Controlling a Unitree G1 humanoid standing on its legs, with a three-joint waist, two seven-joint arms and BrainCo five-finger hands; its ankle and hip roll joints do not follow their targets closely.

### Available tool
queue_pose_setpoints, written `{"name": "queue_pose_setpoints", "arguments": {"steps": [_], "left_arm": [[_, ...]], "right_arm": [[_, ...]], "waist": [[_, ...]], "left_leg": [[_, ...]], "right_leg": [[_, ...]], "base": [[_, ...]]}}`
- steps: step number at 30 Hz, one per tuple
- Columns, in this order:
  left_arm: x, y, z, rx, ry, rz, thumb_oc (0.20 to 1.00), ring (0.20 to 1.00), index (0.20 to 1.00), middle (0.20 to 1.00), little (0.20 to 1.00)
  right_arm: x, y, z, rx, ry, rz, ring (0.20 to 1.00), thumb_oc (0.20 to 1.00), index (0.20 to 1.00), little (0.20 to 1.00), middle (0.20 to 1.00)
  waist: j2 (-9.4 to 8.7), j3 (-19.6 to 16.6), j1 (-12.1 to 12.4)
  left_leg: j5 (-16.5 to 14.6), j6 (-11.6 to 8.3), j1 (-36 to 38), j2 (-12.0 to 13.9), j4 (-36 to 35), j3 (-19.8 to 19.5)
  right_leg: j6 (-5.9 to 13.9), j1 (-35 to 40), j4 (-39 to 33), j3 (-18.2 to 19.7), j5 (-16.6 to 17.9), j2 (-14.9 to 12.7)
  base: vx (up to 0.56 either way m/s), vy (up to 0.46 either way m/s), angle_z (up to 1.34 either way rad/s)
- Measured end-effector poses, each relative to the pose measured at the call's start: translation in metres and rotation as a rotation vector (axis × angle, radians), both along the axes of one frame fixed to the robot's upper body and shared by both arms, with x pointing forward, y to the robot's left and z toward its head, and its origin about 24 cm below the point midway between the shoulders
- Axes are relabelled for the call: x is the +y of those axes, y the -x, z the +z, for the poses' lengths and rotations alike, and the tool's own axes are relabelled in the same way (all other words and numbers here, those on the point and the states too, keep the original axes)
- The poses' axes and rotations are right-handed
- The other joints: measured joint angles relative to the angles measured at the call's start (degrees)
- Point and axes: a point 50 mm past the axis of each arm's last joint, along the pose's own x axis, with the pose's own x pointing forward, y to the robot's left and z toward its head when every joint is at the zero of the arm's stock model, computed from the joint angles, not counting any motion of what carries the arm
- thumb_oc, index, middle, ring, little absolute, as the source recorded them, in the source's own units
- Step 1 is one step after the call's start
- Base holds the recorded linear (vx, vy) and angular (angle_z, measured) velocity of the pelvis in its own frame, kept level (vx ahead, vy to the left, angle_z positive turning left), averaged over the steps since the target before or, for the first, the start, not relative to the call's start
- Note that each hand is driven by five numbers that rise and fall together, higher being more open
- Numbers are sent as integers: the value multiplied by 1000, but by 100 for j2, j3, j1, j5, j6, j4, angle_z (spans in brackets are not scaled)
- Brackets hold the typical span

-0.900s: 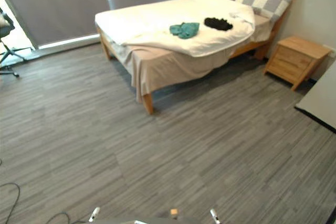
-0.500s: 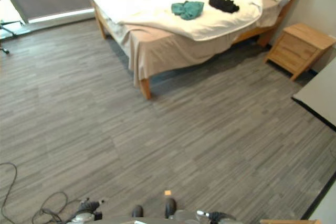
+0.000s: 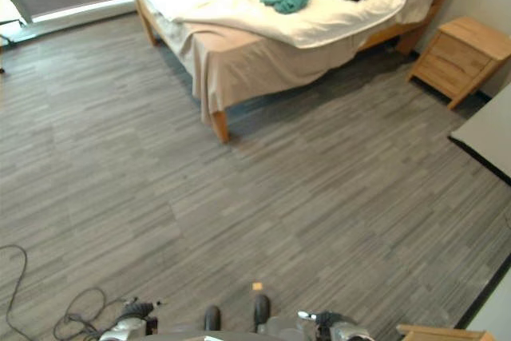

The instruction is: Tidy up the quilt and then pick up the clothes from the bed and put them into the laundry hamper.

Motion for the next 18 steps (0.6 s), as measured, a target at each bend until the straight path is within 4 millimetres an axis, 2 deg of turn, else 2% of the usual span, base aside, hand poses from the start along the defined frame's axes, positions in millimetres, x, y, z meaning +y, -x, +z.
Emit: {"name": "queue_pose_setpoints", "arguments": {"steps": [2, 4, 5, 6, 7, 8, 9, 10, 13, 14, 16, 17, 18], "left_arm": [[2, -6, 2, -9, -8, 3, 1000, 1000, 1000, 1000, 1000], [4, -17, 5, -24, -16, 5, 1000, 1000, 1000, 1000, 1000], [4, -21, 6, -25, -15, 4, 1000, 1000, 1000, 1000, 1000], [6, -19, 5, -10, -21, 4, 1000, 1000, 1000, 1000, 1000], [10, -19, 6, -2, -31, 4, 1000, 1000, 1000, 1000, 1000], [13, -17, 6, 7, -35, 5, 1000, 1000, 1000, 1000, 1000], [15, -17, 6, 8, -38, 3, 1000, 1000, 1000, 1000, 1000], [19, -18, 8, 2, -48, 3, 1000, 1000, 1000, 1000, 1000], [23, -24, 10, -6, -58, -6, 1000, 1000, 1000, 1000, 1000], [24, -25, 11, -11, -63, -8, 1000, 1000, 1000, 1000, 1000], [21, -25, 10, -6, -62, -22, 1000, 1000, 1000, 1000, 1000], [16, -22, 8, 1, -54, -24, 1000, 1000, 1000, 1000, 1000], [18, -20, 8, 4, -59, -24, 1000, 1000, 1000, 1000, 1000]], "right_arm": [[1, -6, 2, -12, 0, 10, 1000, 1000, 1000, 1000, 1000], [-1, -8, 2, -10, 6, 9, 1000, 1000, 1000, 1000, 1000], [-2, -12, 3, -15, 10, 11, 1000, 1000, 1000, 1000, 1000], [-10, -19, 7, -41, 29, 7, 1000, 1000, 1000, 1000, 1000], [-11, -19, 7, -39, 31, 14, 1000, 1000, 1000, 1000, 1000], [-14, -8, 5, -1, 36, 5, 1000, 1000, 1000, 1000, 1000], [-14, -3, 3, 10, 35, 3, 1000, 1000, 1000, 1000, 1000], [-12, -2, 3, 10, 26, 5, 1000, 1000, 1000, 1000, 1000], [-5, -14, 4, -22, 14, 19, 1000, 1000, 1000, 1000, 1000], [-5, -20, 6, -38, 13, 23, 1000, 1000, 1000, 1000, 1000], [-4, -21, 6, -47, 3, 12, 1000, 1000, 1000, 1000, 1000], [-4, -15, 5, -37, -12, -11, 1000, 1000, 1000, 1000, 1000], [-4, -10, 3, -26, -18, -14, 1000, 1000, 1000, 1000, 1000]], "waist": [[-39, 146, 5], [-81, 330, 5], [-81, 435, 29], [10, 591, 8], [-22, 649, -47], [-87, 664, -40], [-102, 673, -20], [-154, 717, -5], [-305, 949, -21], [-391, 1083, -64], [-361, 1197, -222], [-325, 1251, -331], [-320, 1254, -364]], "left_leg": [[-189, 39, -175, 2, 396, 38], [-500, 187, -387, -117, 866, 72], [-683, 438, -538, -179, 1204, 119], [-945, 477, -740, -83, 1734, 203], [-987, 471, -727, -124, 1827, 213], [-1006, 507, -682, -173, 1871, 194], [-1020, 535, -681, -177, 1873, 198], [-1055, 479, -820, -189, 1877, 189], [-1010, 505, -1007, -293, 1849, 133], [-982, 553, -1032, -345, 1844, 125], [-1044, 499, -963, -409, 1836, -23], [-1118, 440, -775, -445, 1749, -134], [-1198, 411, -663, -460, 1736, -200]], "right_leg": [[23, -193, 423, 12, -200, -51], [37, -482, 1104, 1, -202, -58], [56, -806, 1699, -8, -214, -88], [321, -1431, 2991, 26, -349, -216], [344, -1640, 3438, 17, -413, -338], [368, -1811, 3741, -27, -489, -532], [394, -1884, 3699, -25, -478, -617], [479, -1990, 3193, -20, -492, -735], [651, -2078, 1861, 30, -455, -919], [750, -1999, 1125, 30, -388, -965], [877, -1775, 269, 62, -299, -983], [830, -1637, -72, 44, -225, -970], [818, -1580, -76, 55, -137, -992]], "base": [[51, 92, -6], [61, 124, -6], [110, 65, -30], [166, 4, -22], [196, -55, -3], [166, -112, 10], [145, -138, 5], [163, -128, -2], [291, -90, -1], [709, -146, 3], [663, -121, 33], [661, -110, 52], [853, -152, 49]]}}
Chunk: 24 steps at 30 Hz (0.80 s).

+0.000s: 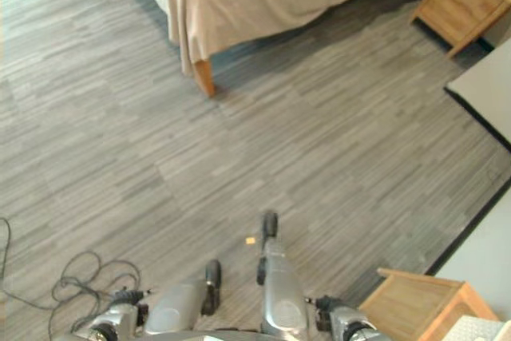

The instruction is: Tidy up the quilt and then pick up the clothes from the bed and put them into the laundry hamper.

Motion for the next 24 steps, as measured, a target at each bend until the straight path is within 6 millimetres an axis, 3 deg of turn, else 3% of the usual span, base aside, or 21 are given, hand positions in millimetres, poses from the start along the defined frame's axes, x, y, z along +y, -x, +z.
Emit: {"name": "queue_pose_setpoints", "arguments": {"steps": [1, 2, 3, 4, 5, 6, 7, 9, 11, 12, 13, 14, 15, 17, 19, 20, 21, 23, 24], "left_arm": [[1, 2, -1, 6, -2, 0, 1000, 1000, 1000, 1000, 1000], [-3, 8, -3, 16, 6, -6, 1000, 1000, 1000, 1000, 1000], [-4, 11, -4, 23, 10, -4, 1000, 1000, 1000, 1000, 1000], [-8, 17, -7, 38, 22, 2, 1000, 1000, 1000, 1000, 1000], [-9, 19, -7, 42, 24, 3, 1000, 1000, 1000, 1000, 1000], [-9, 22, -8, 51, 27, 7, 1000, 1000, 1000, 1000, 1000], [-10, 22, -8, 52, 33, 11, 1000, 1000, 1000, 1000, 1000], [-10, 23, -9, 61, 40, 6, 1000, 1000, 1000, 1000, 1000], [-12, 34, -12, 90, 55, 17, 1000, 1000, 1000, 1000, 1000], [-13, 39, -14, 98, 62, 33, 1000, 1000, 1000, 1000, 1000], [-11, 39, -13, 94, 60, 43, 1000, 1000, 1000, 1000, 1000], [-5, 22, -8, 39, 41, 23, 1000, 1000, 1000, 1000, 1000], [-2, 14, -4, -3, 30, 11, 1000, 1000, 1000, 1000, 1000], [-1, 13, -3, -19, 24, 25, 1000, 1000, 1000, 1000, 1000], [-1, 23, -6, 5, 22, 51, 1000, 1000, 1000, 1000, 1000], [-3, 27, -8, 20, 24, 53, 1000, 1000, 1000, 1000, 1000], [-9, 25, -8, 14, 42, 74, 1000, 1000, 1000, 1000, 1000], [-9, 28, -9, 26, 43, 89, 1000, 1000, 1000, 1000, 1000], [-8, 35, -11, 40, 48, 132, 1000, 1000, 1000, 1000, 1000]], "right_arm": [[2, 5, -2, 12, -8, -2, 1000, 1000, 1000, 1000, 1000], [2, 10, -3, 26, -9, -5, 1000, 1000, 1000, 1000, 1000], [2, 10, -3, 26, -8, -6, 1000, 1000, 1000, 1000, 1000], [1, 10, -3, 26, -4, -8, 1000, 1000, 1000, 1000, 1000], [0, 9, -3, 23, -2, -12, 1000, 1000, 1000, 1000, 1000], [-3, 7, -1, 22, 9, -10, 1000, 1000, 1000, 1000, 1000], [-5, 6, -1, 20, 16, -17, 1000, 1000, 1000, 1000, 1000], [-11, 1, 2, 7, 53, 7, 1000, 1000, 1000, 1000, 1000], [-14, -1, 3, -11, 68, 2, 1000, 1000, 1000, 1000, 1000], [-12, -8, 5, -37, 74, 27, 1000, 1000, 1000, 1000, 1000], [-10, -10, 5, -54, 77, 46, 1000, 1000, 1000, 1000, 1000], [-7, -10, 5, -64, 83, 55, 1000, 1000, 1000, 1000, 1000], [-7, -19, 8, -88, 102, 70, 1000, 1000, 1000, 1000, 1000], [-3, -30, 11, -132, 97, 83, 1000, 1000, 1000, 1000, 1000], [1, -42, 15, -181, 74, 68, 1000, 1000, 1000, 1000, 1000], [0, -46, 17, -198, 74, 60, 1000, 1000, 1000, 1000, 1000], [-5, -48, 19, -210, 76, 41, 1000, 1000, 1000, 1000, 1000], [-6, -46, 18, -201, 76, 40, 1000, 1000, 1000, 1000, 1000], [-5, -43, 17, -189, 74, 39, 1000, 1000, 1000, 1000, 1000]], "waist": [[9, 2, -5], [151, 17, -114], [255, -7, -160], [392, -41, -252], [417, -57, -277], [469, -75, -298], [484, -118, -297], [510, -266, -314], [547, -570, -359], [550, -682, -329], [456, -754, -347], [381, -794, -197], [273, -766, -37], [213, -728, 82], [202, -709, 152], [274, -703, 174], [400, -635, 247], [379, -595, 312], [289, -533, 432]], "left_leg": [[-114, -71, 133, -3, 21, -50], [-304, -181, 344, 148, 19, -155], [-377, -248, 423, 244, 7, -215], [-400, -319, 678, 421, -116, -243], [-357, -391, 798, 484, -169, -205], [-265, -526, 1009, 577, -150, -172], [-234, -574, 1016, 606, -45, -106], [21, -926, 825, 701, 504, -17], [315, -1145, 452, 864, 1408, 99], [630, -1212, 280, 940, 1851, 80], [1150, -1284, -230, 900, 2691, -27], [1448, -1168, -1171, 874, 3748, -54], [1201, -898, -1846, 833, 3857, 22], [1110, -786, -2226, 877, 2861, 225], [1224, -859, -2259, 954, 940, 343], [1310, -946, -2258, 909, 178, 253], [1467, -948, -2335, 882, -670, -158], [1593, -932, -2265, 726, -1144, -389], [1637, -893, -2276, 675, -1219, -397]], "right_leg": [[-60, 94, 47, 4, 93, -4], [-172, 169, 374, -65, 424, 93], [-175, 184, 566, -100, 423, 170], [-262, 212, 911, -145, 368, 310], [-396, 213, 1097, -155, 350, 349], [-767, 203, 1501, -220, 60, 391], [-886, 198, 1658, -244, -82, 413], [-891, 291, 1857, -306, -419, 421], [-1102, 494, 1815, -453, -495, 507], [-1215, 659, 1804, -457, -555, 625], [-1384, 816, 1590, -354, -714, 649], [-1333, 997, 1333, -387, -579, 624], [-1338, 1214, 1082, -320, -577, 622], [-1314, 1529, 865, -322, -539, 671], [-1307, 2048, 273, -294, -552, 833], [-1281, 2195, 90, -228, -553, 927], [-1253, 2421, -77, -135, -546, 1042], [-1191, 2653, -257, -53, -620, 1055], [-1131, 2822, -269, 134, -839, 993]], "base": [[824, -160, 43], [672, -128, 37], [863, -145, 34], [564, -79, 22], [733, -108, 16], [526, -89, 6], [624, -130, 4], [506, -143, 10], [420, -184, 7], [311, -159, 14], [313, -94, 21], [365, -38, 20], [441, -4, -9], [507, 60, -35], [526, 71, -42], [347, 61, -38], [486, 124, -29], [503, 201, -35], [457, 236, -61]]}}
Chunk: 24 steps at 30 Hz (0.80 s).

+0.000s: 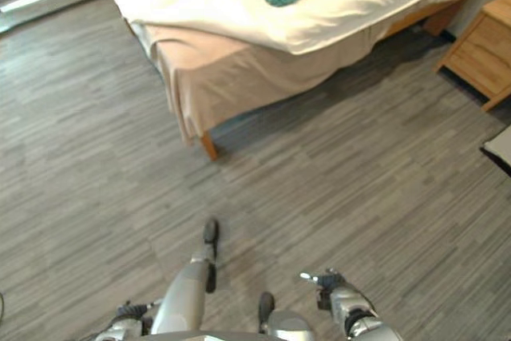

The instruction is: Tidy up the quilt and then pick up the clothes from the bed and put them into the laundry hamper.

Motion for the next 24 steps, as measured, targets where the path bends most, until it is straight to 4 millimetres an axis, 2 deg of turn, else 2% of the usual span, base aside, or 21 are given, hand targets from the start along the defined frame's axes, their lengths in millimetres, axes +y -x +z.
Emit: {"name": "queue_pose_setpoints", "arguments": {"steps": [2, 3, 4, 5, 6, 7, 8, 9, 10, 11, 12, 13, 14, 15, 17, 18, 19, 21, 22, 23, 24], "left_arm": [[-1, 13, -3, 40, 16, 75, 1000, 1000, 1000, 1000, 1000], [-3, 32, -7, 98, 21, 125, 1000, 1000, 1000, 1000, 1000], [0, 39, -8, 131, 13, 149, 1000, 1000, 1000, 1000, 1000], [1, 41, -8, 138, 12, 162, 1000, 1000, 1000, 1000, 1000], [0, 37, -7, 130, 12, 148, 1000, 1000, 1000, 1000, 1000], [-1, 36, -7, 133, 11, 138, 1000, 1000, 1000, 1000, 1000], [2, 36, -7, 136, -1, 120, 1000, 1000, 1000, 1000, 1000], [8, 33, -5, 131, -23, 83, 1000, 1000, 1000, 1000, 1000], [14, 29, -3, 115, -41, 78, 1000, 1000, 1000, 1000, 1000], [15, 24, -2, 99, -43, 76, 1000, 1000, 1000, 1000, 1000], [15, 16, -1, 69, -35, 69, 1000, 1000, 1000, 1000, 1000], [16, 12, 0, 54, -38, 66, 1000, 1000, 1000, 1000, 1000], [19, 10, 2, 30, -42, 64, 1000, 1000, 1000, 1000, 1000], [22, 8, 3, 16, -45, 64, 1000, 1000, 1000, 1000, 1000], [28, -2, 8, -80, -64, 77, 1000, 1000, 1000, 1000, 1000], [30, -10, 10, -117, -67, 88, 1000, 1000, 1000, 1000, 1000], [36, -15, 14, -169, -85, 111, 1000, 1000, 1000, 1000, 1000], [35, -12, 16, -224, -102, 209, 1000, 1000, 1000, 1000, 1000], [33, -14, 17, -247, -120, 244, 1000, 1000, 1000, 1000, 1000], [31, -19, 21, -299, -165, 268, 1000, 1000, 1000, 1000, 1000], [25, -21, 22, -319, -175, 290, 1000, 1000, 1000, 1000, 1000]], "right_arm": [[-2, 6, -2, 21, 5, -10, 1000, 1000, 1000, 1000, 1000], [-3, 7, -2, 26, 15, -12, 1000, 1000, 1000, 1000, 1000], [0, 12, -5, 44, 15, -20, 1000, 1000, 1000, 1000, 1000], [2, 19, -8, 78, 9, -56, 1000, 1000, 1000, 1000, 1000], [-1, 38, -14, 123, -7, -148, 1000, 1000, 1000, 1000, 1000], [-1, 40, -15, 121, -11, -170, 1000, 1000, 1000, 1000, 1000], [1, 43, -16, 120, -15, -172, 1000, 1000, 1000, 1000, 1000], [8, 43, -17, 100, -32, -150, 1000, 1000, 1000, 1000, 1000], [11, 42, -17, 94, -38, -130, 1000, 1000, 1000, 1000, 1000], [2, 37, -14, 67, -18, -133, 1000, 1000, 1000, 1000, 1000], [-9, 22, -5, -12, 8, -129, 1000, 1000, 1000, 1000, 1000], [-13, 18, -2, -34, 16, -124, 1000, 1000, 1000, 1000, 1000], [-11, 14, -1, -50, 15, -114, 1000, 1000, 1000, 1000, 1000], [-9, 14, -2, -52, 12, -111, 1000, 1000, 1000, 1000, 1000], [-6, 19, -4, -34, 12, -102, 1000, 1000, 1000, 1000, 1000], [-4, 21, -6, -28, 5, -107, 1000, 1000, 1000, 1000, 1000], [3, 26, -10, -4, -18, -127, 1000, 1000, 1000, 1000, 1000], [11, 31, -13, 21, -36, -119, 1000, 1000, 1000, 1000, 1000], [11, 37, -15, 45, -35, -121, 1000, 1000, 1000, 1000, 1000], [6, 45, -16, 84, -8, -100, 1000, 1000, 1000, 1000, 1000], [-3, 39, -13, 69, 19, -100, 1000, 1000, 1000, 1000, 1000]], "waist": [[-20, 31, 144], [54, 12, 136], [-98, 31, 106], [-183, 9, 147], [-183, 2, 272], [-148, -23, 320], [-165, -87, 287], [-187, -219, 188], [-123, -249, 122], [-34, -239, 87], [226, -111, 18], [298, -91, -48], [327, -56, -82], [298, -49, -94], [270, -51, -126], [86, -76, -133], [-118, -60, -78], [-122, -59, -172], [-121, -59, -254], [-215, -187, -184], [26, -269, -175]], "left_leg": [[-20, 134, 324, 19, -39, 245], [-126, 219, 702, 83, -208, 314], [171, 255, 877, -32, -112, 473], [141, 274, 980, -122, 180, 634], [-66, 582, 1188, -231, 706, 994], [-321, 783, 1305, -310, 892, 1107], [-505, 903, 1398, -445, 956, 1096], [-579, 1025, 1472, -660, 957, 1074], [-738, 1237, 1559, -719, 948, 998], [-849, 1312, 1619, -714, 953, 979], [-845, 1233, 1798, -630, 931, 936], [-880, 1211, 1910, -592, 874, 911], [-914, 1151, 2153, -587, 788, 894], [-934, 1116, 2245, -601, 784, 915], [-1325, 618, 2613, -628, 644, 616], [-1337, 649, 2730, -710, 608, 481], [-1345, 884, 2836, -813, 589, 446], [-1375, 810, 3187, -848, 461, -150], [-1335, 747, 3343, -868, 375, -217], [-1360, 685, 3511, -908, 351, -154], [-1406, 558, 3495, -761, 384, -168]], "right_leg": [[181, 211, 48, 272, -163, -114], [349, 434, 125, 348, -270, -107], [429, 602, 278, 307, -344, -303], [469, 686, 569, 253, -367, -461], [642, 545, 1739, 140, -475, -676], [721, 20, 3079, 119, -475, -861], [853, -569, 4393, 96, -229, -1110], [840, -1491, 5992, 99, 391, -1452], [856, -1972, 6485, 136, 359, -1490], [859, -2481, 6873, 168, 357, -1487], [729, -3188, 6983, 115, 266, -1366], [734, -3455, 6735, 73, 269, -1290], [710, -3679, 5929, 2, 255, -1239], [714, -3743, 5583, 5, 260, -1212], [789, -3420, 3159, -94, 308, -1051], [867, -3248, 2216, 16, 360, -1056], [785, -3124, 1430, 93, 536, -1081], [897, -2705, 1135, 506, 653, -855], [888, -2488, 1086, 381, 777, -796], [658, -2203, 1111, 236, 1224, -766], [693, -2178, 1093, 177, 1202, -678]], "base": [[521, 247, -86], [612, 273, -59], [685, 313, -32], [680, 362, -23], [701, 421, -34], [477, 317, -25], [407, 299, 13], [306, 185, 28], [324, 185, 15], [330, -48, -3], [292, -126, -2], [390, -221, 19], [337, -304, 28], [485, -504, 63], [326, -351, 97], [368, -207, 117], [424, -235, 98], [326, -183, 119], [301, -181, 155], [325, -203, 117], [287, -204, 85]]}}
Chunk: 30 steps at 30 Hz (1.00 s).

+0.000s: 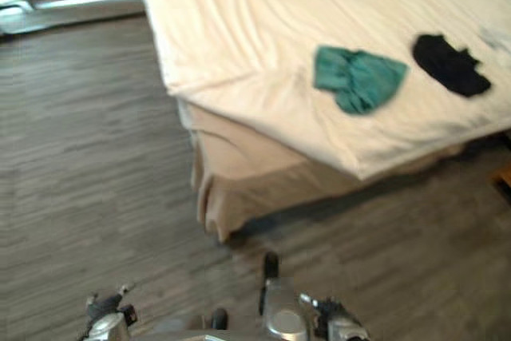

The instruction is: Tidy up the quilt and then pick up the clothes from the bed and put them into the laundry hamper.

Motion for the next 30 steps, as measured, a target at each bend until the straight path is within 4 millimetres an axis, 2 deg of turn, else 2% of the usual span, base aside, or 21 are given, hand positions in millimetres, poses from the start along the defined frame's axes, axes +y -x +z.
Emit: {"name": "queue_pose_setpoints", "arguments": {"steps": [2, 3, 4, 5, 6, 8, 9, 10, 11, 12, 13, 14, 15, 16, 17, 20, 22, 23, 27, 28, 30], "left_arm": [[2, -4, 5, -12, -65, 8, 1000, 1000, 1000, 1000, 1000], [10, -18, 17, -57, -178, -10, 1000, 1000, 1000, 1000, 1000], [17, -37, 32, -128, -256, -45, 1000, 1000, 1000, 1000, 1000], [20, -44, 39, -158, -303, -68, 1000, 1000, 1000, 1000, 1000], [23, -64, 60, -240, -408, -135, 1000, 1000, 1000, 1000, 1000], [22, -86, 82, -321, -504, -223, 1000, 1000, 1000, 1000, 1000], [16, -113, 103, -397, -572, -291, 1000, 1000, 1000, 1000, 1000], [14, -126, 116, -439, -603, -323, 1000, 1000, 1000, 1000, 1000], [17, -151, 148, -530, -683, -368, 1000, 1000, 1000, 1000, 1000], [20, -166, 169, -581, -733, -381, 1000, 1000, 1000, 1000, 1000], [29, -185, 202, -648, -819, -389, 1000, 1000, 1000, 1000, 1000], [33, -195, 223, -682, -865, -391, 1000, 1000, 1000, 1000, 1000], [34, -208, 247, -726, -906, -395, 1000, 1000, 1000, 1000, 1000], [34, -215, 263, -751, -944, -411, 1000, 1000, 1000, 1000, 1000], [31, -225, 285, -795, -990, -422, 1000, 1000, 1000, 1000, 1000], [12, -243, 315, -862, -1038, -472, 1000, 1000, 1000, 1000, 1000], [-2, -256, 337, -896, -1086, -505, 1000, 1000, 1000, 1000, 1000], [-10, -261, 352, -931, -1106, -509, 1000, 1000, 1000, 1000, 1000], [-27, -272, 385, -961, -1181, -540, 1000, 1000, 1000, 1000, 1000], [-31, -274, 387, -957, -1183, -547, 1000, 1000, 1000, 1000, 1000], [-29, -279, 388, -873, -1183, -534, 1000, 1000, 1000, 1000, 1000]], "right_arm": [[-10, -10, 6, -28, 25, 3, 1000, 1000, 1000, 1000, 1000], [-17, -25, 13, -69, 38, 4, 1000, 1000, 1000, 1000, 1000], [-23, -31, 17, -94, 46, -7, 1000, 1000, 1000, 1000, 1000], [-25, -36, 20, -111, 53, 1, 1000, 1000, 1000, 1000, 1000], [-28, -52, 30, -180, 78, 51, 1000, 1000, 1000, 1000, 1000], [-34, -66, 39, -223, 107, 91, 1000, 1000, 1000, 1000, 1000], [-48, -70, 46, -229, 150, 112, 1000, 1000, 1000, 1000, 1000], [-51, -71, 48, -227, 160, 130, 1000, 1000, 1000, 1000, 1000], [-50, -73, 49, -226, 165, 150, 1000, 1000, 1000, 1000, 1000], [-49, -73, 49, -221, 166, 167, 1000, 1000, 1000, 1000, 1000], [-45, -73, 47, -209, 163, 205, 1000, 1000, 1000, 1000, 1000], [-45, -67, 44, -188, 158, 212, 1000, 1000, 1000, 1000, 1000], [-48, -61, 42, -163, 163, 211, 1000, 1000, 1000, 1000, 1000], [-49, -60, 42, -159, 164, 212, 1000, 1000, 1000, 1000, 1000], [-53, -63, 44, -162, 166, 216, 1000, 1000, 1000, 1000, 1000], [-63, -72, 54, -177, 195, 241, 1000, 1000, 1000, 1000, 1000], [-68, -85, 63, -204, 217, 262, 1000, 1000, 1000, 1000, 1000], [-67, -100, 73, -247, 226, 270, 1000, 1000, 1000, 1000, 1000], [-64, -129, 92, -330, 249, 305, 1000, 1000, 1000, 1000, 1000], [-65, -128, 92, -329, 254, 311, 1000, 1000, 1000, 1000, 1000], [-60, -135, 97, -361, 253, 337, 1000, 1000, 1000, 1000, 1000]], "waist": [[59, -50, -5], [-20, -50, -6], [-15, -66, 64], [21, -62, 69], [135, -54, 36], [312, -69, -53], [622, -69, -241], [740, -52, -303], [748, -42, -418], [727, -11, -479], [707, 37, -539], [705, 55, -641], [778, 88, -852], [819, 118, -913], [948, 219, -978], [1238, 440, -1212], [1403, 608, -1403], [1462, 747, -1543], [1457, 1050, -1952], [1427, 1084, -2104], [1407, 1159, -2194]], "left_leg": [[48, -139, -248, -50, 507, 69], [-167, -300, -685, 89, 1050, 477], [-135, -378, -640, 473, 640, 657], [-97, -412, -659, 714, 430, 753], [134, -447, -781, 1187, 48, 868], [529, -431, -881, 1496, -301, 926], [1012, -410, -910, 1652, -370, 912], [883, -618, -884, 1706, -424, 973], [866, -695, -917, 1667, -611, 1119], [912, -750, -926, 1619, -693, 1228], [962, -738, -911, 1506, -768, 1413], [989, -752, -899, 1405, -766, 1461], [945, -682, -886, 1360, -778, 1611], [942, -675, -891, 1326, -792, 1705], [975, -694, -903, 1274, -824, 1771], [968, -684, -925, 1247, -859, 2019], [966, -683, -1013, 1235, -860, 2153], [965, -684, -1059, 1230, -865, 2205], [970, -680, -1172, 1137, -802, 2237], [969, -681, -1209, 1091, -765, 2241], [969, -680, -1230, 1034, -702, 2248]], "right_leg": [[-137, 199, -229, 42, 68, -76], [-178, 540, -582, -60, 84, -258], [-233, 730, -697, -141, 45, -242], [-263, 775, -694, -175, 16, -195], [-274, 764, -687, -211, -16, -83], [-254, 660, -677, -152, -29, 20], [-136, 579, -666, -71, -106, 143], [-97, 493, -652, 6, -111, 190], [-2, 255, -568, 106, -130, 92], [17, 119, -542, 163, -119, 27], [96, 16, -488, 176, -65, -79], [264, -13, -523, 186, 42, -197], [287, -102, -493, 280, 38, -234], [307, -205, -457, 353, 29, -246], [369, -279, -431, 470, 72, -249], [384, -507, -380, 688, 80, -210], [360, -792, -253, 879, 59, -160], [351, -975, -131, 984, 29, -115], [351, -1694, 731, 1331, -310, -24], [386, -1865, 875, 1417, -423, 31], [327, -2206, 1423, 1630, -676, 54]], "base": [[198, -160, 60], [228, -202, 74], [176, -172, 62], [128, -172, 27], [40, -81, 0], [46, -114, -25], [46, -116, -41], [40, -90, -50], [29, -66, -43], [25, -55, -60], [24, -43, -56], [13, -12, -55], [6, -4, -39], [-12, 57, -46], [-3, 39, -42], [11, 43, -48], [38, 26, -56], [47, 33, -51], [41, 48, -51], [37, 40, -26], [81, 58, -43]]}}
